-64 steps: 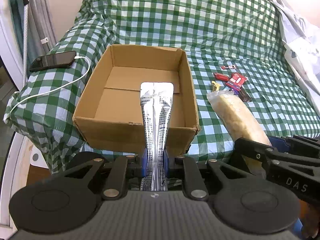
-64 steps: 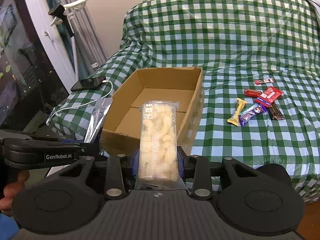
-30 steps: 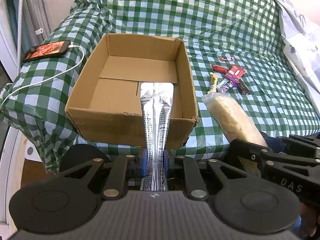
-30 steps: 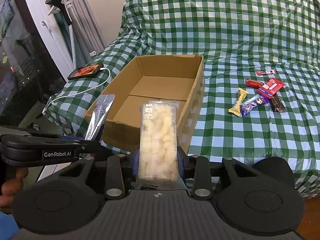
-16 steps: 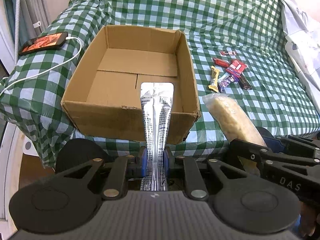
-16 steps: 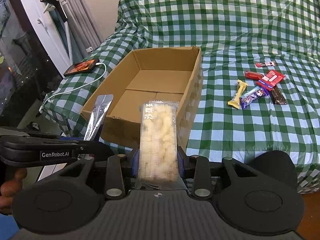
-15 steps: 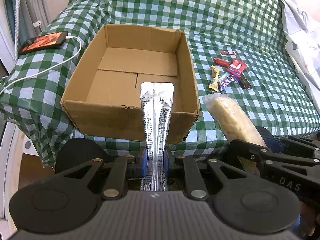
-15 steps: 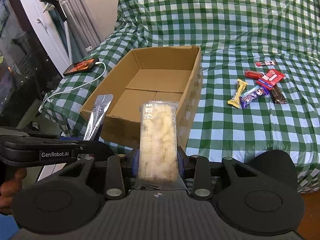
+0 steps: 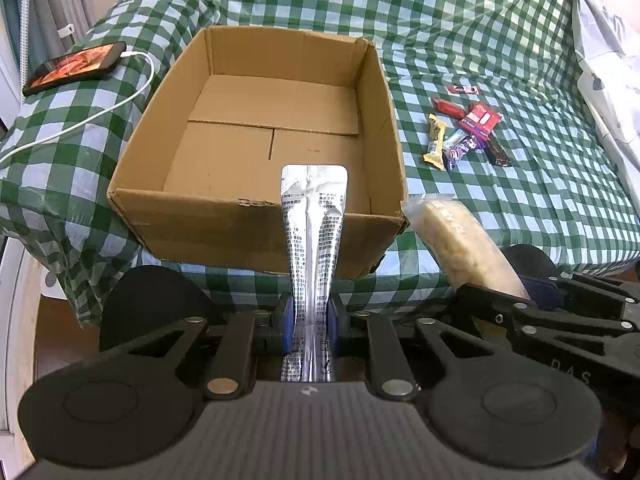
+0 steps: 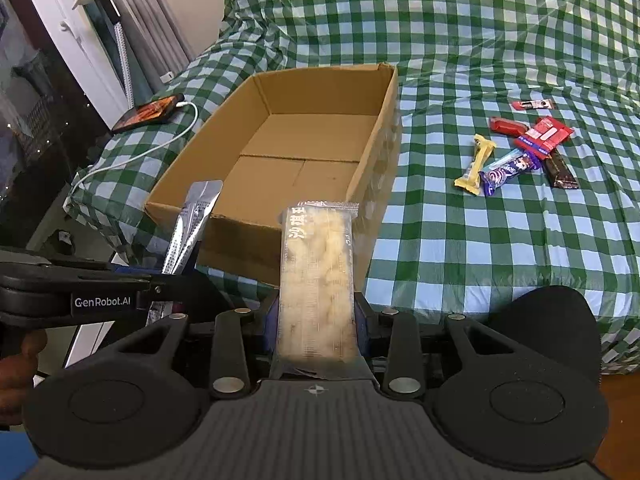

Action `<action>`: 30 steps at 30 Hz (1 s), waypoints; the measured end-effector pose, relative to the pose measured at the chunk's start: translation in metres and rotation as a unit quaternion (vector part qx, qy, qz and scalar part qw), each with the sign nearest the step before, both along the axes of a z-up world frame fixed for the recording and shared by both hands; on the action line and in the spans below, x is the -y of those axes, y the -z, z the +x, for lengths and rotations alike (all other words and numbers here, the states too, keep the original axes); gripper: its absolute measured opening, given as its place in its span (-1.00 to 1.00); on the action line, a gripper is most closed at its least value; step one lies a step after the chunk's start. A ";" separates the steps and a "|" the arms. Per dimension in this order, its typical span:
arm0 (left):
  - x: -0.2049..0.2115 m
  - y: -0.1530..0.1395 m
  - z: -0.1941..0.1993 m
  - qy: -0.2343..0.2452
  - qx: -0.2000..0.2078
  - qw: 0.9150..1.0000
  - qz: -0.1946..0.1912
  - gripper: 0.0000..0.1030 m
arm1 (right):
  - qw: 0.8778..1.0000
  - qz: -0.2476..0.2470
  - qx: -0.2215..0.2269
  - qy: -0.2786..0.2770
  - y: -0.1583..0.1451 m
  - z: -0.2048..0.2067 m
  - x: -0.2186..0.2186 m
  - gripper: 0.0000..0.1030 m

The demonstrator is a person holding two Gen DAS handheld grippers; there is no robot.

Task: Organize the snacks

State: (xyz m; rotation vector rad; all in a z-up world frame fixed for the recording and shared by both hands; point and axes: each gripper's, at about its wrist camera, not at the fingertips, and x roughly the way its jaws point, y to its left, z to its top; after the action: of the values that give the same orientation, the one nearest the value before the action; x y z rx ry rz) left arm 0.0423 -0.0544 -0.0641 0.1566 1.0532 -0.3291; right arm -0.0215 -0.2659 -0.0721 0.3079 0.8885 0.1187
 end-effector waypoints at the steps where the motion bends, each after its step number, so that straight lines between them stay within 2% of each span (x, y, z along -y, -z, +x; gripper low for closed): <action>1: 0.001 0.001 0.001 0.000 -0.002 1.000 0.001 -0.64 | 1.000 0.000 -0.002 -0.001 0.001 0.001 0.000 -0.26; 30: 0.007 0.025 0.041 -0.001 -0.046 0.999 0.008 -0.62 | 0.998 -0.003 -0.059 -0.016 0.029 0.040 -0.001 -0.26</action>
State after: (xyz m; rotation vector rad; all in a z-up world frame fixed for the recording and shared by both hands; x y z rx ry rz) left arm 0.0835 -0.0616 -0.0893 0.1558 1.1469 -0.3275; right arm 0.0182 -0.2652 -0.1007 0.2972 1.0114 0.1277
